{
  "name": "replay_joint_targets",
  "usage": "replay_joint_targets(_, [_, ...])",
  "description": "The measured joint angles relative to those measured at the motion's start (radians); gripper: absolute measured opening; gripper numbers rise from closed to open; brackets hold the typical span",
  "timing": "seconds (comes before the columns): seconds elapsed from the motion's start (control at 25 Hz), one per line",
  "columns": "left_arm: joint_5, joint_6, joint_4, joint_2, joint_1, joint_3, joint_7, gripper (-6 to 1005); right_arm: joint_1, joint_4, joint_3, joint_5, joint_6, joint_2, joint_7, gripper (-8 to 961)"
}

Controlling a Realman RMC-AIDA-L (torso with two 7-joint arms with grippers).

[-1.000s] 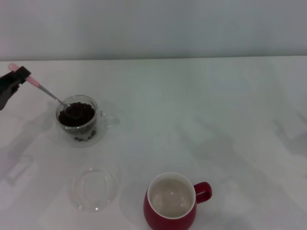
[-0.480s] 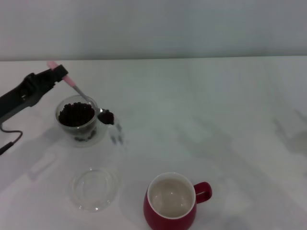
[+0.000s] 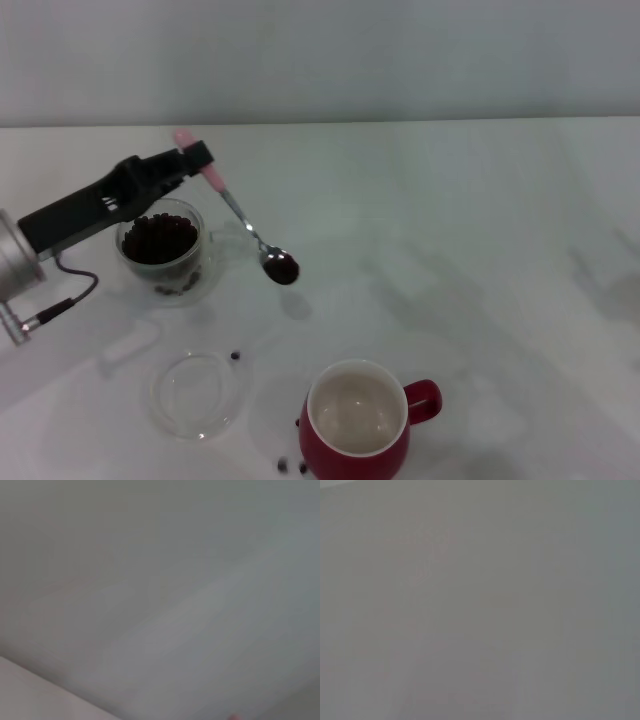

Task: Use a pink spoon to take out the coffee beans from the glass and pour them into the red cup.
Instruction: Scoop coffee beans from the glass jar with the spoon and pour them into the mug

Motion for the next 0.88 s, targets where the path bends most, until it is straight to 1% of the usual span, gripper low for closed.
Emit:
replay_joint_targets(0.12, [0.005, 0.025, -0.001, -0.005, -0.014, 0.026, -0.007, 125, 0.000, 0.003, -0.002, -0.001, -0.004, 0.000, 0.000, 683])
replay_joint_targets(0.24, [0.008, 0.032, -0.001, -0.007, -0.019, 0.030, -0.007, 125, 0.000, 0.008, -0.003, -0.003, -0.007, 0.000, 0.000, 684])
replay_joint_targets(0.28, [0.025, 0.049, -0.001, -0.019, -0.029, 0.048, -0.008, 125, 0.000, 0.009, -0.003, -0.004, -0.007, 0.000, 0.000, 684])
replay_joint_targets(0.4, [0.045, 0.049, 0.006, -0.028, -0.032, 0.063, -0.003, 125, -0.003, 0.010, -0.003, -0.006, -0.008, 0.000, 0.000, 683])
replay_joint_targets(0.6, [0.090, 0.051, 0.023, -0.039, -0.043, 0.079, 0.013, 124, -0.007, 0.012, -0.004, -0.008, -0.020, 0.000, 0.000, 684])
replay_joint_targets(0.72, [0.117, 0.050, 0.033, -0.042, -0.048, 0.083, 0.023, 124, -0.007, 0.013, -0.004, -0.010, -0.023, 0.000, 0.000, 684])
replay_joint_targets(0.88, [0.171, 0.047, 0.074, -0.049, -0.054, 0.084, 0.037, 124, -0.010, 0.014, -0.004, -0.011, -0.024, 0.000, 0.000, 684])
